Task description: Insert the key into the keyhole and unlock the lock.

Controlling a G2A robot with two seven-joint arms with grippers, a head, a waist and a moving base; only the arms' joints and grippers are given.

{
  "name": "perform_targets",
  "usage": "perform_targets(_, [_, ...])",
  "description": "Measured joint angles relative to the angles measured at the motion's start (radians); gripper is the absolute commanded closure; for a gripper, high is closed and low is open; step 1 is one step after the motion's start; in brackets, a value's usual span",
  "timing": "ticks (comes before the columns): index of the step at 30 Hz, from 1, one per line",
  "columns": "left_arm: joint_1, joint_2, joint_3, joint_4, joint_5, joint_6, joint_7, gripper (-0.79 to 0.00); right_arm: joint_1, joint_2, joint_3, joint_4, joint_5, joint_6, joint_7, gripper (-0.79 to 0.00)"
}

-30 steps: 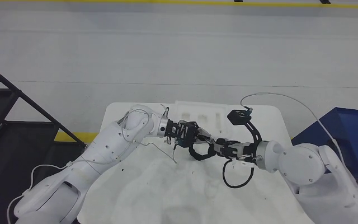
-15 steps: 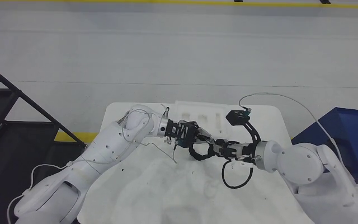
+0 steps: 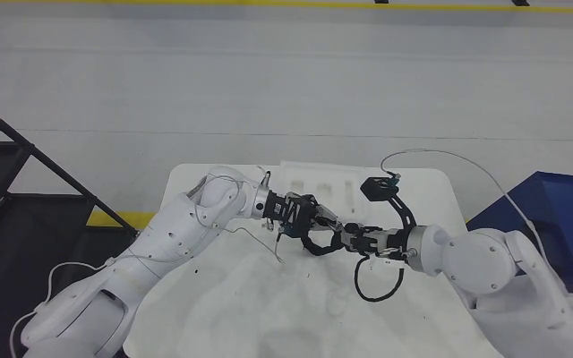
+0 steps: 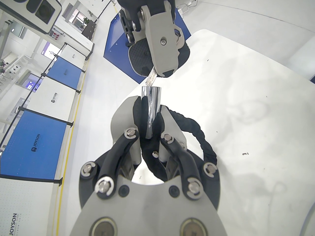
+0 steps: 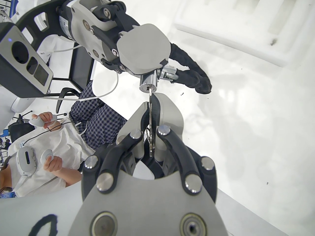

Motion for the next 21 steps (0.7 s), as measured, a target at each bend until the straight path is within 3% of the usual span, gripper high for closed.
perform_targets(10, [0.001,0.000,0.004,0.008,-0.001,-0.001,0.007,0.000,0.004,0.002,-0.005,0.002,0.004,0.000,0.000,0.000])
perform_targets(21, [0.057,0.009,-0.069,0.074,-0.225,-0.092,-0.054,0.000,-0.007,0.005,0.020,0.019,0.006,-0.023,-0.040,0.000])
